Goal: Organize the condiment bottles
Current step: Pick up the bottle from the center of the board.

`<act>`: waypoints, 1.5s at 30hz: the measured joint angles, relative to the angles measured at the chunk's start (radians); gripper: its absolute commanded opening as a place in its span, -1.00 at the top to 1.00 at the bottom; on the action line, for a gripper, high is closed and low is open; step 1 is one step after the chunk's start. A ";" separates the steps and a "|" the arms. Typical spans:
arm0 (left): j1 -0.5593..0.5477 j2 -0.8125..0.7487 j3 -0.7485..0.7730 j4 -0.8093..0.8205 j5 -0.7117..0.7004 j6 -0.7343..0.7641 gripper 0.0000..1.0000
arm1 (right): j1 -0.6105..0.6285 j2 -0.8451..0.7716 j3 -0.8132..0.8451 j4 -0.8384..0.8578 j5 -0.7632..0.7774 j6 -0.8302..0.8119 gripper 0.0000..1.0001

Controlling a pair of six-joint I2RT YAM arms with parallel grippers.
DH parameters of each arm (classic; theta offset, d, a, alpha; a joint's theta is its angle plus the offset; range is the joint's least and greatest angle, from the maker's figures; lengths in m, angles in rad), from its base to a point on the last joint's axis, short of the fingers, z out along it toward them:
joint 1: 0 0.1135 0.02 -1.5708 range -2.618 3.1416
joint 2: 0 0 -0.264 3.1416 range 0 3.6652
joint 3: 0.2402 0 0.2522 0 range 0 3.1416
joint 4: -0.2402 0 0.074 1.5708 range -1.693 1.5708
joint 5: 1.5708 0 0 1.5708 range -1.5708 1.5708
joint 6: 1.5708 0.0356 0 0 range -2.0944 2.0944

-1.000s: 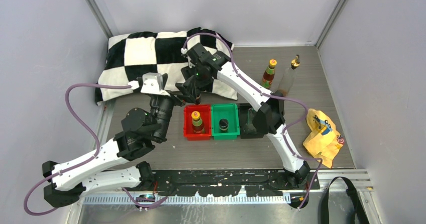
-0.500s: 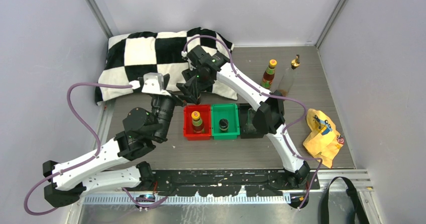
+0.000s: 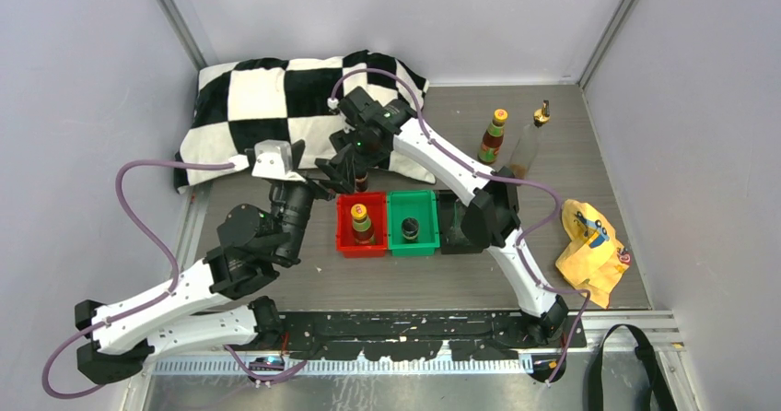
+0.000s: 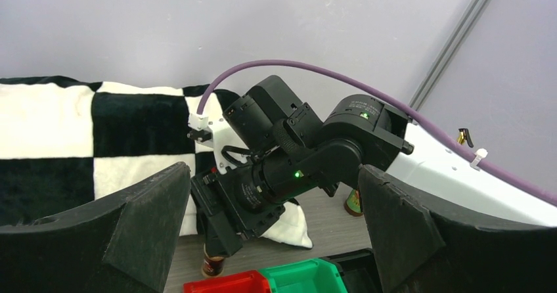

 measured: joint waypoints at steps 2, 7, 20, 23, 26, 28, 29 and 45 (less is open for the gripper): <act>0.000 -0.008 -0.005 0.000 0.000 0.000 -1.00 | 0.005 0.006 0.000 0.000 0.001 0.000 -0.34; 0.000 -0.029 -0.022 0.000 0.000 0.000 -1.00 | 0.010 0.036 0.000 0.000 0.008 0.000 -0.34; 0.000 -0.062 -0.064 0.003 0.008 -0.007 -1.00 | 0.012 0.064 0.024 -0.002 0.016 0.000 -0.34; 0.000 -0.068 -0.070 0.003 0.013 -0.010 -0.99 | 0.012 0.066 0.040 -0.003 0.020 0.000 -0.34; 0.000 -0.071 -0.076 0.005 0.016 -0.013 -1.00 | 0.012 0.075 0.058 -0.002 0.035 0.000 -0.34; 0.000 -0.074 -0.082 0.007 0.016 -0.013 -1.00 | 0.012 0.081 0.065 -0.003 0.042 0.000 -0.34; 0.000 -0.076 -0.084 0.007 0.017 -0.013 -1.00 | 0.012 0.088 0.071 -0.003 0.044 0.000 -0.33; 0.000 -0.106 -0.103 0.023 0.024 -0.013 -1.00 | 0.012 0.127 0.090 -0.005 0.057 -0.003 -0.19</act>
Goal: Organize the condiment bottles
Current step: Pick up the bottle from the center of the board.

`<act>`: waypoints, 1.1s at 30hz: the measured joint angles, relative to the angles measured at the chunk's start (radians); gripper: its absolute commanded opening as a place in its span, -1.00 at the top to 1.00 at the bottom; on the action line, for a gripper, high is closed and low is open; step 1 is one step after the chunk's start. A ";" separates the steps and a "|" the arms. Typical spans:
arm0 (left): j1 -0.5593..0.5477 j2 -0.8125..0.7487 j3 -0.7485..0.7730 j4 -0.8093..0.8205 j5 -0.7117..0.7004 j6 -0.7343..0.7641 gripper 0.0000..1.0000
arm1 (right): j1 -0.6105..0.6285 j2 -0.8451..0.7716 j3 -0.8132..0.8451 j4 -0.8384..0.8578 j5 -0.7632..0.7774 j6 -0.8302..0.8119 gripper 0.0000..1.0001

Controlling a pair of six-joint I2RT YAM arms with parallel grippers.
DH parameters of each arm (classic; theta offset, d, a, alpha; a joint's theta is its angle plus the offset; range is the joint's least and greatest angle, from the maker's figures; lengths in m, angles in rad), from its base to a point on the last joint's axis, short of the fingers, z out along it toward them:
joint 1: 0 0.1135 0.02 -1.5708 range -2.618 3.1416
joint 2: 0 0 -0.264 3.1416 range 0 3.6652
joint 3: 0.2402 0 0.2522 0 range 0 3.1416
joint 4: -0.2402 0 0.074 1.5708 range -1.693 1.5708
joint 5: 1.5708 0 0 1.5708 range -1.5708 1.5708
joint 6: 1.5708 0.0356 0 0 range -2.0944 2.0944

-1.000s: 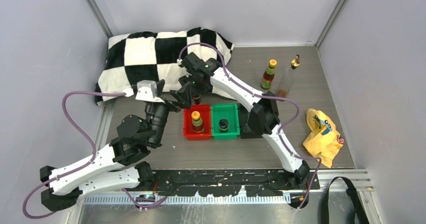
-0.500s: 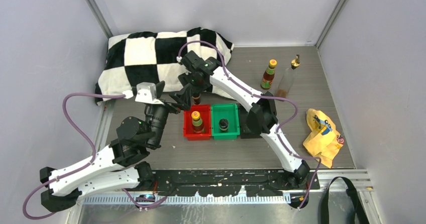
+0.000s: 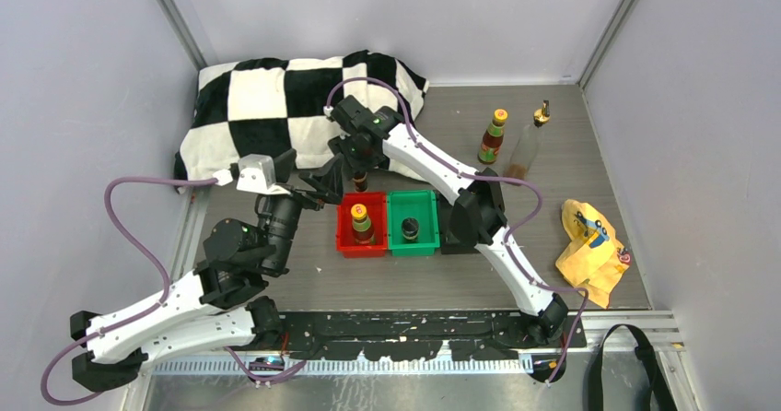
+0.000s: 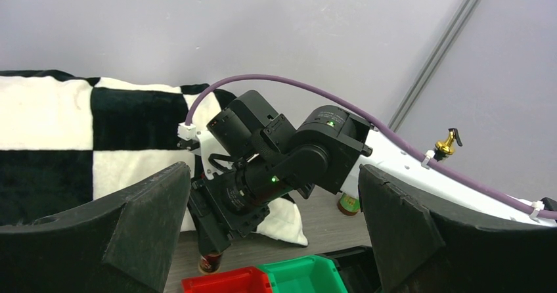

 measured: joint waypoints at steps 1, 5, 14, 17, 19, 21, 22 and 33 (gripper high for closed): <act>0.000 -0.001 0.000 0.000 0.000 0.000 -1.00 | 0.000 0.000 0.000 0.000 0.001 0.000 -0.16; 0.000 -0.002 0.000 0.000 0.000 0.000 -1.00 | 0.000 0.000 0.002 0.000 0.004 0.000 -0.04; 0.000 -0.001 -0.001 0.000 0.001 -0.007 -1.00 | 0.000 0.000 0.005 0.000 0.014 0.001 0.30; 0.000 -0.001 -0.001 0.000 0.001 -0.010 -1.00 | 0.000 0.000 0.005 0.000 0.015 0.001 0.41; 0.000 -0.001 -0.001 0.000 0.001 -0.011 -1.00 | 0.000 0.000 0.005 0.000 0.019 0.001 0.49; 0.000 0.001 -0.001 0.000 0.001 -0.013 -0.99 | 0.000 0.000 0.003 0.004 0.022 0.001 0.52; 0.000 0.002 -0.001 0.000 0.001 -0.013 -1.00 | 0.000 0.000 0.000 0.008 0.023 0.000 0.54; 0.000 0.019 -0.001 -0.001 0.004 -0.014 -1.00 | 0.000 -0.045 -0.082 0.057 0.035 0.000 0.96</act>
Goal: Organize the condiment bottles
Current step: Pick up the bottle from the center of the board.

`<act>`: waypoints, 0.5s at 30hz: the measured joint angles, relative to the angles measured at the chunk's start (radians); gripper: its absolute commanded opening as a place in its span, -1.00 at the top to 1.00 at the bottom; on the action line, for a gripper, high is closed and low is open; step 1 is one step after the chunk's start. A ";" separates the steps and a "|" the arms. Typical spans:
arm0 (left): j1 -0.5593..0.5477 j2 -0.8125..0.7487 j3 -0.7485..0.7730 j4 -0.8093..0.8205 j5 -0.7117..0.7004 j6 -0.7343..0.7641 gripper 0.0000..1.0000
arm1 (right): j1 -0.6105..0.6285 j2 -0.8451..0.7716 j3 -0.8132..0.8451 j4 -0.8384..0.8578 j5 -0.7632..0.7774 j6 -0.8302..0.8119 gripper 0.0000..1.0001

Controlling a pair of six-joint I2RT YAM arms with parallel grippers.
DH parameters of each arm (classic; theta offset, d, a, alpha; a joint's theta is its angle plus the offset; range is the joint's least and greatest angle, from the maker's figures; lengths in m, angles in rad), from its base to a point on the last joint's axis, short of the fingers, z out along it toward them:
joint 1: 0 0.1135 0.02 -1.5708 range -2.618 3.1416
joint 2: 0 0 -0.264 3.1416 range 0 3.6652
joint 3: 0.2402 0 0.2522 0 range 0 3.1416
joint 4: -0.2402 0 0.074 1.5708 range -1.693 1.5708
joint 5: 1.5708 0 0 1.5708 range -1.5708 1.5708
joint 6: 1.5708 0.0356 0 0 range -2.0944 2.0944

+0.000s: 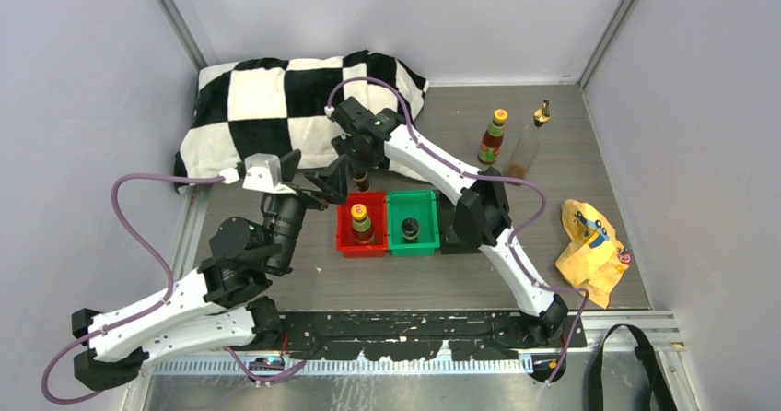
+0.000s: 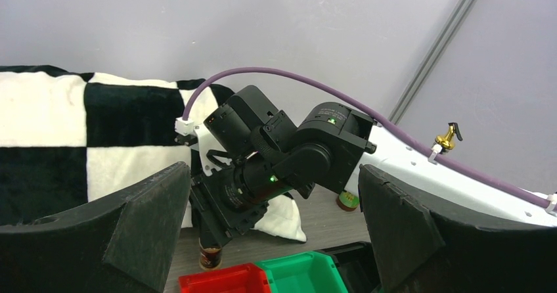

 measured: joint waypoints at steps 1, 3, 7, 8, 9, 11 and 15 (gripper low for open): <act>0.000 0.001 0.000 0.000 0.000 0.000 -1.00 | 0.000 -0.002 -0.004 0.001 0.002 0.000 0.98; 0.000 0.003 0.000 0.000 0.000 0.000 -1.00 | 0.000 -0.009 -0.016 0.005 0.003 0.000 0.99; 0.000 0.006 0.000 -0.001 -0.001 0.000 -0.99 | 0.000 -0.026 -0.035 0.011 0.006 -0.001 0.98; 0.000 0.008 0.000 -0.001 -0.001 0.000 -0.99 | 0.000 -0.032 -0.039 0.013 0.007 -0.001 0.98; 0.000 0.010 0.000 -0.002 -0.001 0.000 -1.00 | 0.000 -0.038 -0.042 0.015 0.009 -0.002 0.99; 0.000 0.014 0.000 -0.003 -0.002 0.000 -0.99 | 0.000 -0.053 -0.050 0.020 0.010 -0.005 0.98; 0.000 0.021 0.000 -0.008 -0.005 0.000 -1.00 | 0.000 -0.090 -0.072 0.031 0.013 -0.008 0.98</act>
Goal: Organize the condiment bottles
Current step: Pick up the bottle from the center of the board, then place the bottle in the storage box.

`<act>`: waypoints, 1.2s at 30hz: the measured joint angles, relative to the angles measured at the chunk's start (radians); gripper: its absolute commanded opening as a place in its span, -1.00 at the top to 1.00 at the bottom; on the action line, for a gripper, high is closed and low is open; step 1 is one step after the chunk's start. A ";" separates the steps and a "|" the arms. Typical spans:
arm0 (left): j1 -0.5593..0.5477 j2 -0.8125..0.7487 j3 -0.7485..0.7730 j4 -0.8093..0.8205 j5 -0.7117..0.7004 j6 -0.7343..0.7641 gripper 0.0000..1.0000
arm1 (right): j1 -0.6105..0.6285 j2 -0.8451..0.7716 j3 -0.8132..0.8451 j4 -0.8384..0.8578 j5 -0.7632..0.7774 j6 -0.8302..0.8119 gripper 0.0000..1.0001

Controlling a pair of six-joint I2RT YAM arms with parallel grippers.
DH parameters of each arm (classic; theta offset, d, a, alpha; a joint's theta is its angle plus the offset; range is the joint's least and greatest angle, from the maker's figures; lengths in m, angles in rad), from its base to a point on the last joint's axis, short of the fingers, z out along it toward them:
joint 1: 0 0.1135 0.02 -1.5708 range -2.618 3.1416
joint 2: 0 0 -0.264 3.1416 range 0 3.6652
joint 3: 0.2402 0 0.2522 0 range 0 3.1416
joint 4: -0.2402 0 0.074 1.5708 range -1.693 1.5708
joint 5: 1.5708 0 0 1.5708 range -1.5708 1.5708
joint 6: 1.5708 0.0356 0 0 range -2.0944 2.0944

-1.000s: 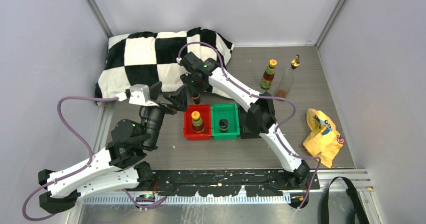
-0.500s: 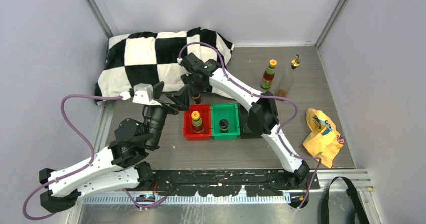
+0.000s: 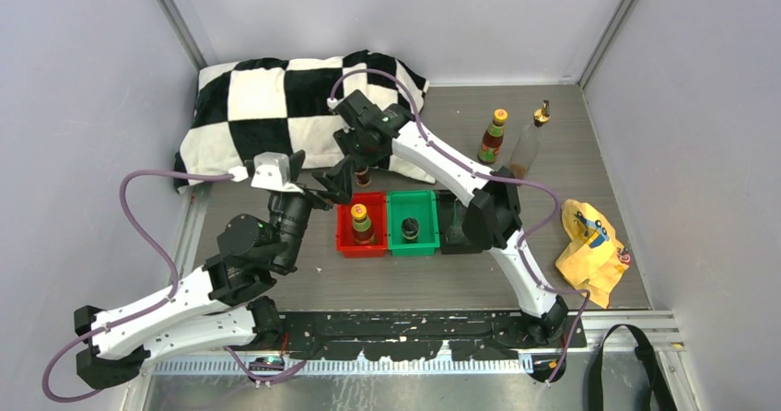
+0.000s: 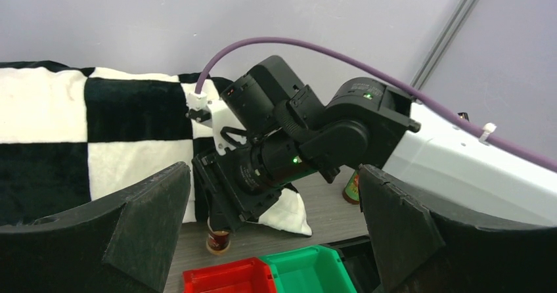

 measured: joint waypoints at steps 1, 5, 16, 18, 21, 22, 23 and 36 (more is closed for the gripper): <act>0.000 0.002 0.001 -0.002 0.000 0.000 -1.00 | 0.000 -0.010 -0.005 0.004 0.000 0.000 0.99; 0.000 0.013 0.006 -0.008 -0.001 0.000 -0.99 | 0.000 -0.041 -0.014 0.017 0.003 -0.005 0.99; 0.000 0.020 0.053 -0.042 -0.011 0.004 -1.00 | 0.000 -0.141 -0.082 0.030 0.029 -0.009 0.99; 0.000 0.016 0.062 -0.044 -0.013 0.006 -1.00 | 0.000 -0.166 -0.097 0.029 0.037 -0.008 0.98; 0.000 0.013 0.073 -0.053 -0.019 0.012 -1.00 | 0.000 -0.212 -0.127 0.030 0.049 -0.008 0.99; 0.000 0.013 0.074 -0.056 -0.019 0.013 -1.00 | 0.000 -0.227 -0.138 0.030 0.053 -0.008 0.98; 0.000 0.011 0.077 -0.064 -0.019 0.018 -1.00 | 0.000 -0.244 -0.150 0.030 0.057 -0.008 0.99; 0.000 0.003 0.105 -0.132 -0.019 0.023 -0.99 | 0.018 -0.465 -0.351 0.024 0.137 0.013 0.98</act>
